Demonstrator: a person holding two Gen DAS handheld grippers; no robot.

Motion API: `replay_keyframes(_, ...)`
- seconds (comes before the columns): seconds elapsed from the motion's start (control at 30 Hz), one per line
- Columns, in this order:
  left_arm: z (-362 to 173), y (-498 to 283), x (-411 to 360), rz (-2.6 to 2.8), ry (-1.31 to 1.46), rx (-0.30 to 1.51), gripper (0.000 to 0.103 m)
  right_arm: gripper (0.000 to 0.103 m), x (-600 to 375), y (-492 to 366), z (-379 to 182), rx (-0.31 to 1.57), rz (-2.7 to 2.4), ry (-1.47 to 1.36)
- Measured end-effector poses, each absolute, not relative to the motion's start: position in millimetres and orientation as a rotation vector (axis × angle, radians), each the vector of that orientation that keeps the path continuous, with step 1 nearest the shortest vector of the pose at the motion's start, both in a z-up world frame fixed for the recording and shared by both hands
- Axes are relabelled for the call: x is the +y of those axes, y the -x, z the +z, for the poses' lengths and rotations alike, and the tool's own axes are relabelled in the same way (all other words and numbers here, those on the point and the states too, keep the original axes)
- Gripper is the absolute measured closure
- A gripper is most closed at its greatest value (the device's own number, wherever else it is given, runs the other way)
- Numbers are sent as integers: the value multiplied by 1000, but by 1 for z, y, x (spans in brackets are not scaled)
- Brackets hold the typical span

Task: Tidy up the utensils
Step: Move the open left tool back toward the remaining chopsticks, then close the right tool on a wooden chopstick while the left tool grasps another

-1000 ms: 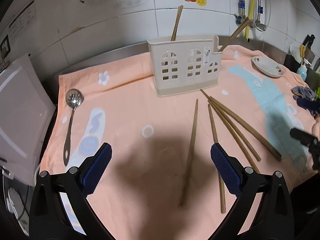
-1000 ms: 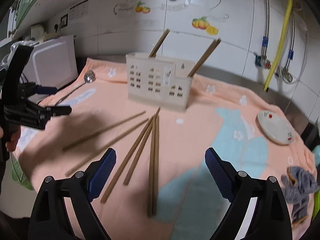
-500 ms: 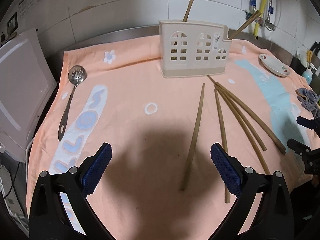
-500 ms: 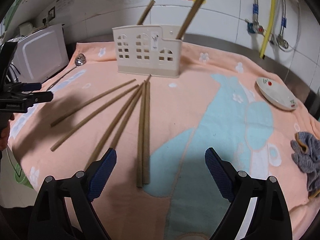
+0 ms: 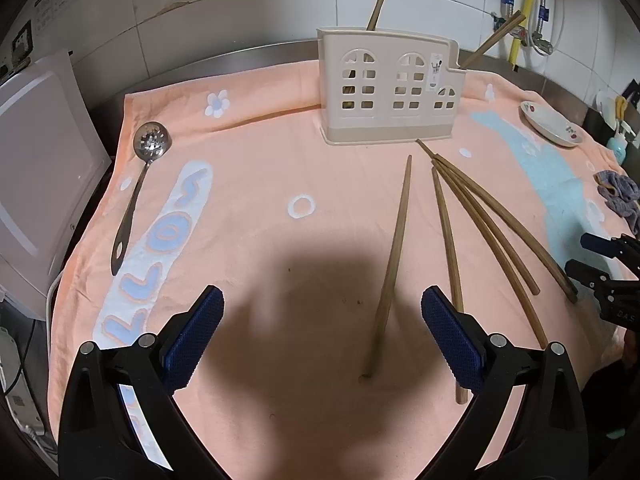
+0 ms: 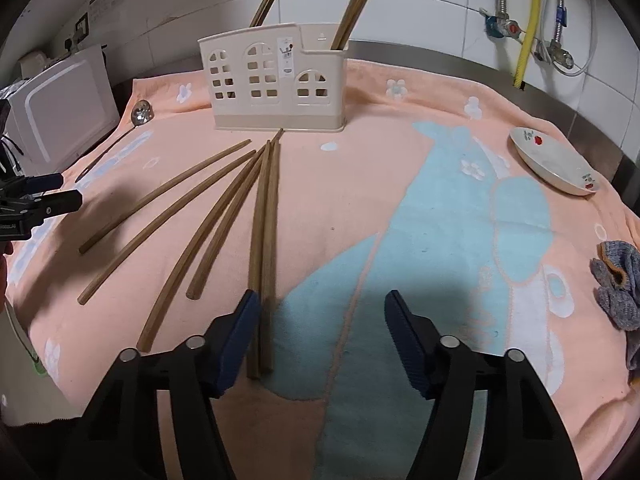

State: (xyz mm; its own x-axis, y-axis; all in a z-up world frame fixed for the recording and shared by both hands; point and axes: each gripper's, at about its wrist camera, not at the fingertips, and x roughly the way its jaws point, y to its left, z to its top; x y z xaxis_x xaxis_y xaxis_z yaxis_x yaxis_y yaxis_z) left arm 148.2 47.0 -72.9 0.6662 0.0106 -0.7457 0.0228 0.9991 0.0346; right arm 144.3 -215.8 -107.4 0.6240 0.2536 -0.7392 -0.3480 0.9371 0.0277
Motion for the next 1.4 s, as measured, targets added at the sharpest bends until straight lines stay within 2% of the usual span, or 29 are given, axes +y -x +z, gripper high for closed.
replay_keyframes(0.1, -73, -148, 48, -8, -40, 843, 5, 49, -212, -146, -109, 833, 355, 134)
replay_keyframes(0.67, -76, -147, 49, -14, -40, 851, 5, 69, -203, -150, -112, 844, 388, 165)
replay_keyframes(0.93, -76, -146, 47, -23, -44, 849, 5, 73, -195, -148, -118, 853, 404, 196)
replay_keyframes(1.13, -77, -145, 46, -40, -33, 850, 5, 83, -194, -143, -118, 841, 407, 201)
replay_keyframes(1.2, -78, -144, 46, -47, -31, 851, 5, 90, -193, -141, -118, 836, 413, 207)
replay_keyframes(1.4, -80, -143, 43, -75, -31, 845, 6, 91, -190, -139, -119, 822, 407, 228)
